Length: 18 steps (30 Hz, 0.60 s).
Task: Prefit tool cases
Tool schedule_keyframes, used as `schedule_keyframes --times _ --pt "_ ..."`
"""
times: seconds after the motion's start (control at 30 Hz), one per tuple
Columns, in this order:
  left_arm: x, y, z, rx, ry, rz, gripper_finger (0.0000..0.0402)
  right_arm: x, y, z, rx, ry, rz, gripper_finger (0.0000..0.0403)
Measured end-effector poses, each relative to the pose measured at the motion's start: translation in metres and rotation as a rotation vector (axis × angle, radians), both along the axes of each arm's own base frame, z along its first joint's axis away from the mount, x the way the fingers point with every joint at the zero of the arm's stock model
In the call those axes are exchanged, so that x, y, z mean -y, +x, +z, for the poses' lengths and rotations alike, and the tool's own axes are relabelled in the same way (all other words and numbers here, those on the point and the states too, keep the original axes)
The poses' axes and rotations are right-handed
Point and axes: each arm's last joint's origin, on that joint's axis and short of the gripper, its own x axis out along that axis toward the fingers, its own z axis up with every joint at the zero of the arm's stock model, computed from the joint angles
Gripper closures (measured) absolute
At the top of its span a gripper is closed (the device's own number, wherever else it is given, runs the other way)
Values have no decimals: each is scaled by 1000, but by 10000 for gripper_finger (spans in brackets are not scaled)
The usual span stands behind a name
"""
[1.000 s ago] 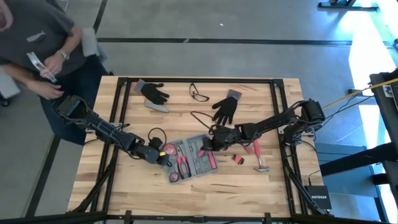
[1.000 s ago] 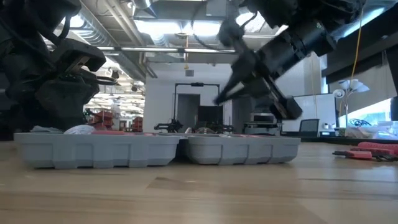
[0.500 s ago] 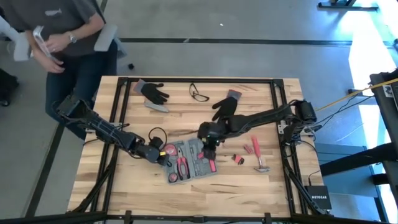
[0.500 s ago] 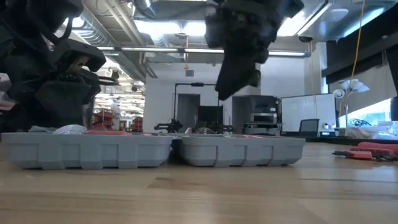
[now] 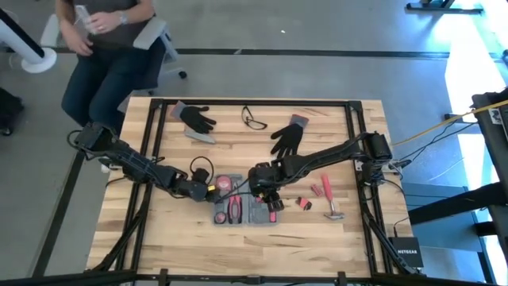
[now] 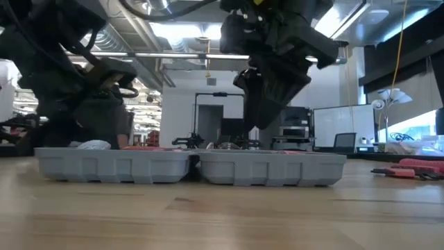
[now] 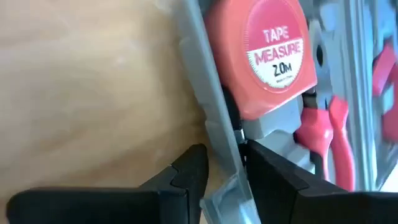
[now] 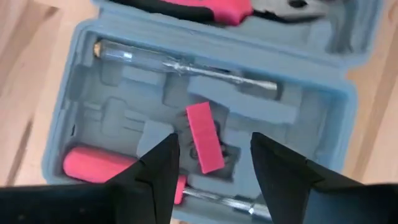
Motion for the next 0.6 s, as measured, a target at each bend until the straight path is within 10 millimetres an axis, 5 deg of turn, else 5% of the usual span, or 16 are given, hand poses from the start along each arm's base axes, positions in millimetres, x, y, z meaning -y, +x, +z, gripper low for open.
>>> schedule_keyframes --times 0.6 --pt "-12 4 -1 18 37 80 295 -4 6 -37 -62 -135 144 215"
